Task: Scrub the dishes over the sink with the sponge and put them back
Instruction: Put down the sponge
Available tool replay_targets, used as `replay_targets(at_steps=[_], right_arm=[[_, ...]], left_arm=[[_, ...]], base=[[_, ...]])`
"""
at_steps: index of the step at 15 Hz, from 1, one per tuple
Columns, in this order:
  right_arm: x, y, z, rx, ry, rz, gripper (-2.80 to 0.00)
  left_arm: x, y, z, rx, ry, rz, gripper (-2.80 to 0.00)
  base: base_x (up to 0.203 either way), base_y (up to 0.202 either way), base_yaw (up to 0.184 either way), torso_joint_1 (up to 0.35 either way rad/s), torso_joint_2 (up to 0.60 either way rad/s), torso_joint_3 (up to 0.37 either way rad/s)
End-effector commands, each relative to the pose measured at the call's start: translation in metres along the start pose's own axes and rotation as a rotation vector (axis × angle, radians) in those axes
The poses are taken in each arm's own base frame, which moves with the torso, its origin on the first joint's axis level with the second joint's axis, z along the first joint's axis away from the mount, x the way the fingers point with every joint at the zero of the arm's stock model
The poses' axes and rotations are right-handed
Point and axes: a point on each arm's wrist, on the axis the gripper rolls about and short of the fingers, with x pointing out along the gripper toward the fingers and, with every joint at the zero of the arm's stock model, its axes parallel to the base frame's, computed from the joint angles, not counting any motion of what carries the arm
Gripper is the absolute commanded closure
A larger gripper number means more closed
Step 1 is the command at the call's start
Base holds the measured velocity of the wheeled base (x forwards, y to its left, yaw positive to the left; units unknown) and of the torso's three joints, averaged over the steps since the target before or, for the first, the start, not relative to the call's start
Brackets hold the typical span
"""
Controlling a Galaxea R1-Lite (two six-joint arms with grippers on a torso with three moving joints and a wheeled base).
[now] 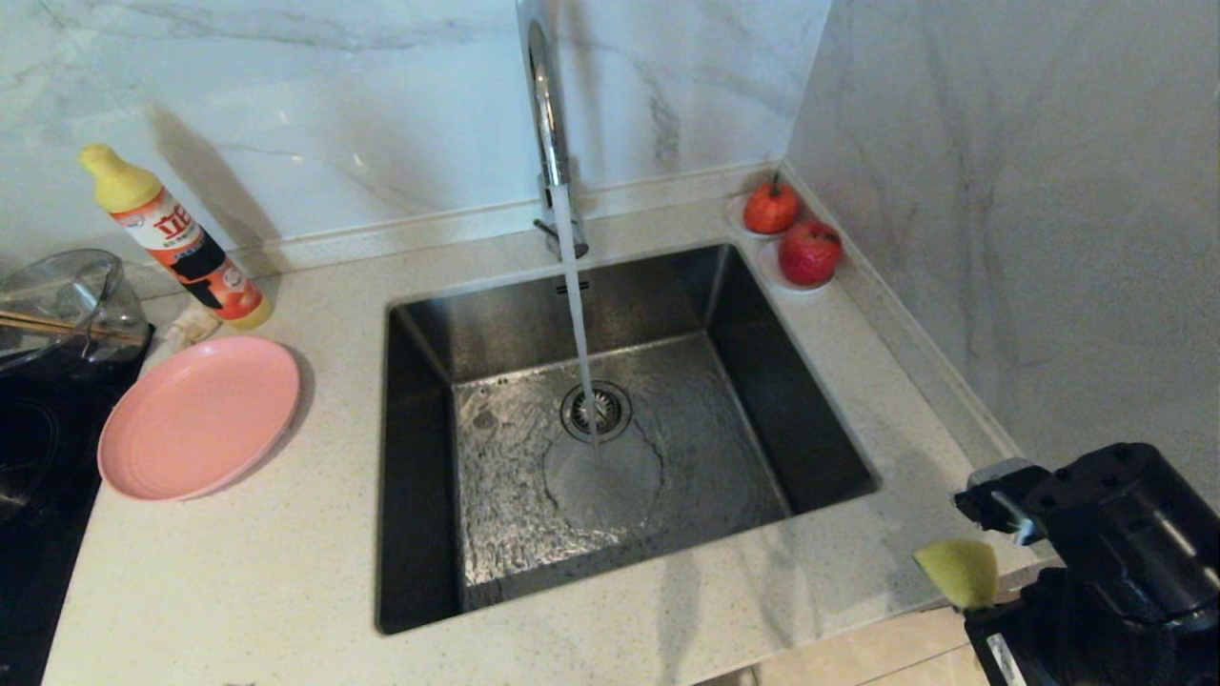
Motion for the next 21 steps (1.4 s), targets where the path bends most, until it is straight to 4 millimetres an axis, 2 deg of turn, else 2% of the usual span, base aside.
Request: replay_targets(at_steps=[1, 4, 9, 15, 21], right_arm=[[0.027, 0.001, -0.002, 0.01, 0.04, -0.056, 0.0], [0.044, -0.014, 0.003, 0.018, 0.02, -0.106, 0.0], [0.068, -0.018, 0.02, 0.071, -0.026, -0.113, 0.0], [0.074, -0.03, 0.057, 0.121, -0.092, -0.105, 0.0], [0.089, -0.033, 0.078, 0.099, -0.108, -0.134, 0.0]], left_arm=[[0.0, 0.0, 0.0, 0.0, 0.0, -0.001, 0.0], [0.0, 0.0, 0.0, 0.0, 0.0, 0.0, 0.0], [0.0, 0.0, 0.0, 0.0, 0.0, -0.001, 0.0], [0.0, 0.0, 0.0, 0.0, 0.0, 0.0, 0.0], [0.0, 0.0, 0.0, 0.0, 0.0, 0.0, 0.0]], base=[[0.0, 0.0, 0.0, 0.0, 0.0, 0.0], [0.0, 0.0, 0.0, 0.0, 0.0, 0.0], [0.0, 0.0, 0.0, 0.0, 0.0, 0.0], [0.0, 0.0, 0.0, 0.0, 0.0, 0.0], [0.0, 0.0, 0.0, 0.0, 0.0, 0.0]])
